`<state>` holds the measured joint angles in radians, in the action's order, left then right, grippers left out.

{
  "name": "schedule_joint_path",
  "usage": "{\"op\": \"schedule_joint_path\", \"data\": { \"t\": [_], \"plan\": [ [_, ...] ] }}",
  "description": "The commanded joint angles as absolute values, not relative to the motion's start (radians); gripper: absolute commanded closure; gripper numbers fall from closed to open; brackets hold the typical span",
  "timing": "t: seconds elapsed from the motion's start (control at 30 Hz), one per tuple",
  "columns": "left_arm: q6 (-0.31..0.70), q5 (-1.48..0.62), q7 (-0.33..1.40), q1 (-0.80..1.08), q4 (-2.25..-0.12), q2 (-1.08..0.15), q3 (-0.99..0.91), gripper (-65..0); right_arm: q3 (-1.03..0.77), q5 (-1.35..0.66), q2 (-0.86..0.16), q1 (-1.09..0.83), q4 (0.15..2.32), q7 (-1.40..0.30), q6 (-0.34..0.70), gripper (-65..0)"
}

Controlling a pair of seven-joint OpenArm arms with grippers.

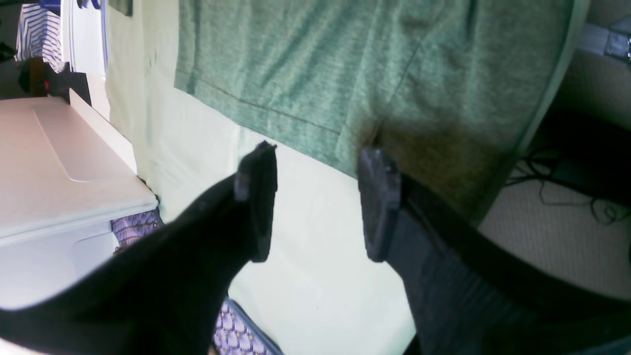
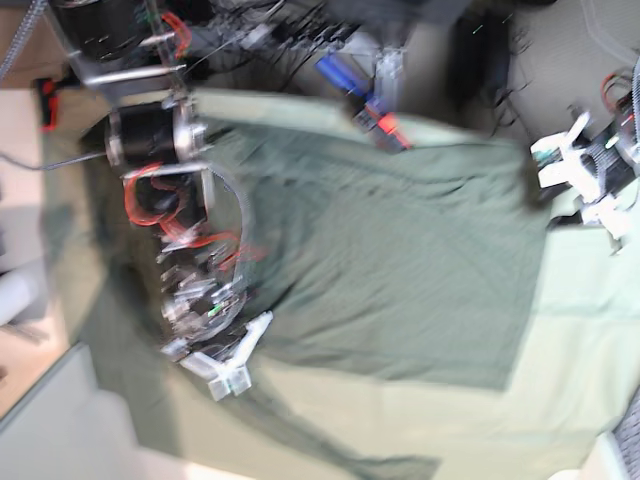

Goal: Fold the T-shirt properly
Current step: 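Move the right gripper over the shirt toward its side seam, then pinch the shirt's side edge with the right gripper and lift it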

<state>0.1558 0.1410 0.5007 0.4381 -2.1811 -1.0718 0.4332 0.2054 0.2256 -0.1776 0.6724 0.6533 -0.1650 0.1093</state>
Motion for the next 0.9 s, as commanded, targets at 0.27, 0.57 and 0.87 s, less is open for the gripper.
{"op": "schedule_joint_path", "data": {
  "t": [0.27,0.57,0.87],
  "plan": [
    [0.139,0.147,0.486,0.432,-2.193,-1.089,0.423,-30.3,0.204,0.138,-0.291,0.385,1.192,-0.226,0.105,0.0],
    [0.138,0.147,0.469,0.432,-2.193,-1.073,0.423,-30.3,0.204,0.130,-0.437,0.183,1.433,-0.233,0.105,0.0],
    [0.064,0.146,0.467,0.396,-2.193,-0.990,0.423,-30.3,0.200,0.131,-0.503,0.057,1.536,-0.233,0.104,0.0]
  ]
}}
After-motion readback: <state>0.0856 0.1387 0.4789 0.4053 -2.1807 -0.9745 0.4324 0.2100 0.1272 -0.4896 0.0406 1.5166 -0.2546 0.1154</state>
